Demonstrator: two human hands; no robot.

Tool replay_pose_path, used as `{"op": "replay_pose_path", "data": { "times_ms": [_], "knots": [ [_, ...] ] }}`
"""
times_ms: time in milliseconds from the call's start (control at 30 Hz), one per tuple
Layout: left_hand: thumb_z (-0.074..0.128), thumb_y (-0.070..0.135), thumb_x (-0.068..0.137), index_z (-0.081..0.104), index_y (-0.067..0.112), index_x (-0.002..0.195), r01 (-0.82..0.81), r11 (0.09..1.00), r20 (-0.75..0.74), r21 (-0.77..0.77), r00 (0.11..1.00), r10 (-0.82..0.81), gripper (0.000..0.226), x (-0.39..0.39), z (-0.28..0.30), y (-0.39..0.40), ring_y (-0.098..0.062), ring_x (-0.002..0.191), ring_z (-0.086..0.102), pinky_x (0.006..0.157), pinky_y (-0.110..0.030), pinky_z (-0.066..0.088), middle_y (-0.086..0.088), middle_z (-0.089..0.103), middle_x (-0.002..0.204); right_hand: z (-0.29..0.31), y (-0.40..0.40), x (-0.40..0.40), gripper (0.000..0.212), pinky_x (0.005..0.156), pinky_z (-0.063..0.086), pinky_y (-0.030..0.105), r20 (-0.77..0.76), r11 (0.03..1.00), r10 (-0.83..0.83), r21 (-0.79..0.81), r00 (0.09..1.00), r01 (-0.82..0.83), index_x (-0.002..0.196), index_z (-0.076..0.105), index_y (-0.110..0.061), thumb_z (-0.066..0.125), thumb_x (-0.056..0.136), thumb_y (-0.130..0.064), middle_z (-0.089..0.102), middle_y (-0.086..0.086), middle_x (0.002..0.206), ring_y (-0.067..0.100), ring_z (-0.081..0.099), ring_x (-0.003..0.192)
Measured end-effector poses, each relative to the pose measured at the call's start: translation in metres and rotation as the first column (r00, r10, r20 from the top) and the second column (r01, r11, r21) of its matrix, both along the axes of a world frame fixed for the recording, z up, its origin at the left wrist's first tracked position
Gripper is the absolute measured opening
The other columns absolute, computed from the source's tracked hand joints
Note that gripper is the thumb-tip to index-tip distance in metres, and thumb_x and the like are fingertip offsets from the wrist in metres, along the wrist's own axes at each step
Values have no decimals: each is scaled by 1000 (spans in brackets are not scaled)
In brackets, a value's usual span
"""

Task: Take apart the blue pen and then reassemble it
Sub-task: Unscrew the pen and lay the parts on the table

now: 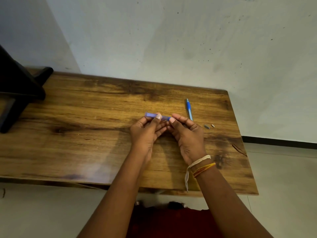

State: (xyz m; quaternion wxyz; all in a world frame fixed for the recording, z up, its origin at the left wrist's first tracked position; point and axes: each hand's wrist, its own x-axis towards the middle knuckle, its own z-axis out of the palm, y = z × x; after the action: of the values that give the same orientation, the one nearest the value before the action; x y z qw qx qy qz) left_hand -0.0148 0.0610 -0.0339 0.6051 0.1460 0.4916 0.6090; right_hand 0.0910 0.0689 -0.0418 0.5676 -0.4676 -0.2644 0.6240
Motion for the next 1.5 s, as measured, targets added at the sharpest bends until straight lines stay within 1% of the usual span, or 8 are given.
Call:
{"op": "replay_pose_path", "data": {
  "times_ms": [733,800,867,900,967,1300,1433,1500],
  "knots": [
    [50,8,96,58,-2,99,32,999,80,-32,996,-29,13,1,-2,4,-15,73,73,71,-25,60,-17,70,88,12,2,6,8,58,58,22,139,992,-125,3,982,126,89,67,-2,63,85,4,71,11,79,15,71,62],
    [52,9,95,60,2,93,35,999,60,-36,998,-32,11,0,-2,3,-17,76,74,74,-27,60,-16,72,87,12,7,24,10,57,58,22,474,975,-219,86,853,203,95,70,-7,67,85,-6,72,5,85,10,70,62],
    [54,8,94,61,1,94,33,999,52,-40,998,-31,10,-1,-2,2,-18,78,74,75,-27,60,-15,72,87,11,10,48,16,68,53,16,784,947,-310,200,539,252,99,73,-15,69,85,-19,72,-2,93,5,65,74],
    [55,8,94,62,1,94,35,999,50,-38,998,-33,10,-1,-2,2,-18,77,74,73,-27,60,-15,73,86,11,11,61,18,72,47,13,848,932,-335,234,410,278,101,74,-16,69,85,-23,73,-1,96,5,63,81],
    [56,9,93,62,1,95,48,998,42,-31,998,-47,10,0,-2,2,-17,76,74,69,-25,60,-13,73,84,9,10,81,21,78,39,16,892,917,-328,223,310,330,102,75,-15,67,87,-27,74,4,100,15,65,91],
    [56,9,93,59,-6,109,66,997,27,-37,998,-65,22,7,-3,4,-16,76,74,71,-25,60,-18,71,94,3,12,101,25,82,44,27,927,916,-263,153,267,371,107,72,-8,61,91,-24,72,13,107,28,65,98],
    [59,10,91,61,-5,102,46,998,29,-48,999,-44,18,7,-4,5,-17,74,74,69,-25,60,-17,72,87,9,10,87,27,78,36,14,905,899,-327,210,271,383,109,69,-4,56,94,-22,70,10,106,24,63,97],
    [61,10,90,64,-2,96,30,998,30,-49,999,-29,14,7,-4,5,-18,74,73,71,-26,60,-16,72,85,15,6,67,23,68,36,0,883,935,-313,220,350,279,106,71,-5,59,92,-21,67,-1,95,17,63,89]
  ]
}}
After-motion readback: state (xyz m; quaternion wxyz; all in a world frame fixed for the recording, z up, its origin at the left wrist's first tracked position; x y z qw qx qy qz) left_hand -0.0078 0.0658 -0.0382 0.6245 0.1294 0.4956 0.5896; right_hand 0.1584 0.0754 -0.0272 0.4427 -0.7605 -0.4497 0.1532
